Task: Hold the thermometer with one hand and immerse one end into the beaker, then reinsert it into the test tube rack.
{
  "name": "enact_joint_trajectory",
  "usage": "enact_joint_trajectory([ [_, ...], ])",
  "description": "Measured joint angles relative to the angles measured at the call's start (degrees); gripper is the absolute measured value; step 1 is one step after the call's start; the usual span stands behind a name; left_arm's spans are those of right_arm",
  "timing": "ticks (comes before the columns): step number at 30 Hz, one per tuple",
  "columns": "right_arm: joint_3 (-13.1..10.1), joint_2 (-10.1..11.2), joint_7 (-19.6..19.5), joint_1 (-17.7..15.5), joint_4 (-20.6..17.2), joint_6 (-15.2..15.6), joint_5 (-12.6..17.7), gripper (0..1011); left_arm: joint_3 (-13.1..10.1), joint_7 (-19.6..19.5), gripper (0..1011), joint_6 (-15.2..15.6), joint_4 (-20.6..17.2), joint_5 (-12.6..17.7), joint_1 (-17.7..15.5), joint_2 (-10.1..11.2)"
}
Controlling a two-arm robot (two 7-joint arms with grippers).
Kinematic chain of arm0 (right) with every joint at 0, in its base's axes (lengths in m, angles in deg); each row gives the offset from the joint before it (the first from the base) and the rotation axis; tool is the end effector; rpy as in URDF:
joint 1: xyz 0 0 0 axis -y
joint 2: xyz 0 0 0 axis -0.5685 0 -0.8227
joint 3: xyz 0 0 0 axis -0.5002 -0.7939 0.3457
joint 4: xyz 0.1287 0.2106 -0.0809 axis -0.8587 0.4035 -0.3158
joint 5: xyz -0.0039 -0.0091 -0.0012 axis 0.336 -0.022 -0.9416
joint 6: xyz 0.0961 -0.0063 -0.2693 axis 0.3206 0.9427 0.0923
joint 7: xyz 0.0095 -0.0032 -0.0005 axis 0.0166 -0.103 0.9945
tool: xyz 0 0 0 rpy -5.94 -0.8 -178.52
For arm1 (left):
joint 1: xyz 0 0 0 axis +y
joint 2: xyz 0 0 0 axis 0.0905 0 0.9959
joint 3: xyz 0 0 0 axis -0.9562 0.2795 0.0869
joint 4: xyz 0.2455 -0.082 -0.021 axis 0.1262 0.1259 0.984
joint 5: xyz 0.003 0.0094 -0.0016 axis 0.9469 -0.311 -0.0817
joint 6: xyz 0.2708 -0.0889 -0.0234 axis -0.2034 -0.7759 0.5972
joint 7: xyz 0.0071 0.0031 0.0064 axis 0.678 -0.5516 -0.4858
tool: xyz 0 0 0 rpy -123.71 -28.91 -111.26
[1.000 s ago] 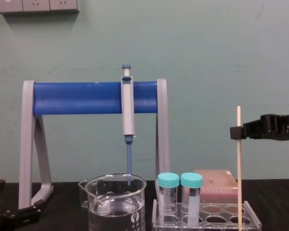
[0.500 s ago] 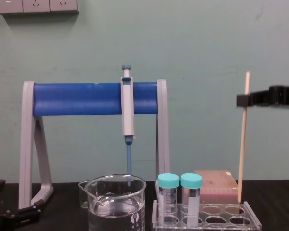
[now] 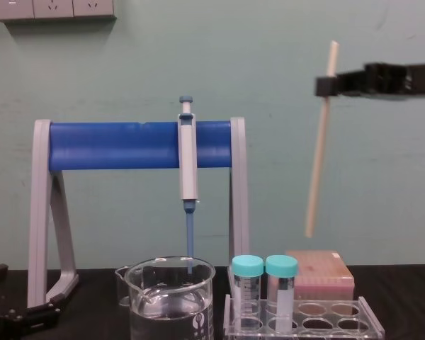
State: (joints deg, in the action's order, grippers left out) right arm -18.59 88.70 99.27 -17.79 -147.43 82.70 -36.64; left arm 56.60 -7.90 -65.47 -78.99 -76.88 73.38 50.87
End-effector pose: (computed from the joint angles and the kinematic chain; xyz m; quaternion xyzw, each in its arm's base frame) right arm 0.4074 -0.0490 -0.0985 0.0122 0.0112 -0.3293 0.9441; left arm 0.3315 0.0712 -0.2734 0.1415 -0.1324 0.5799 0.7913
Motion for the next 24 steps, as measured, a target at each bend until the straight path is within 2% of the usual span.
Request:
enact_joint_trajectory([
  [2, 0.19, -0.50, 0.02, 0.32, 0.01, 0.00, -0.07, 55, 0.00, 0.00, 1004, 0.00, 0.00, 0.00, 0.00, 0.00],
  [7, 2.08, -3.90, 0.36, 2.54, 1.11, 0.20, -0.92, 55, 0.00, 0.00, 1004, 0.00, 0.00, 0.00, 0.00, 0.00],
  [20, 6.91, -13.02, 1.40, 6.74, 8.36, -1.32, -4.35, 55, 0.00, 0.00, 1004, 0.00, 0.00, 0.00, 0.00, 0.00],
  [24, 7.89, -14.62, 2.00, 7.36, 9.92, -1.15, -5.06, 55, 0.00, 0.00, 1004, 0.00, 0.00, 0.00, 0.00, 0.00],
])
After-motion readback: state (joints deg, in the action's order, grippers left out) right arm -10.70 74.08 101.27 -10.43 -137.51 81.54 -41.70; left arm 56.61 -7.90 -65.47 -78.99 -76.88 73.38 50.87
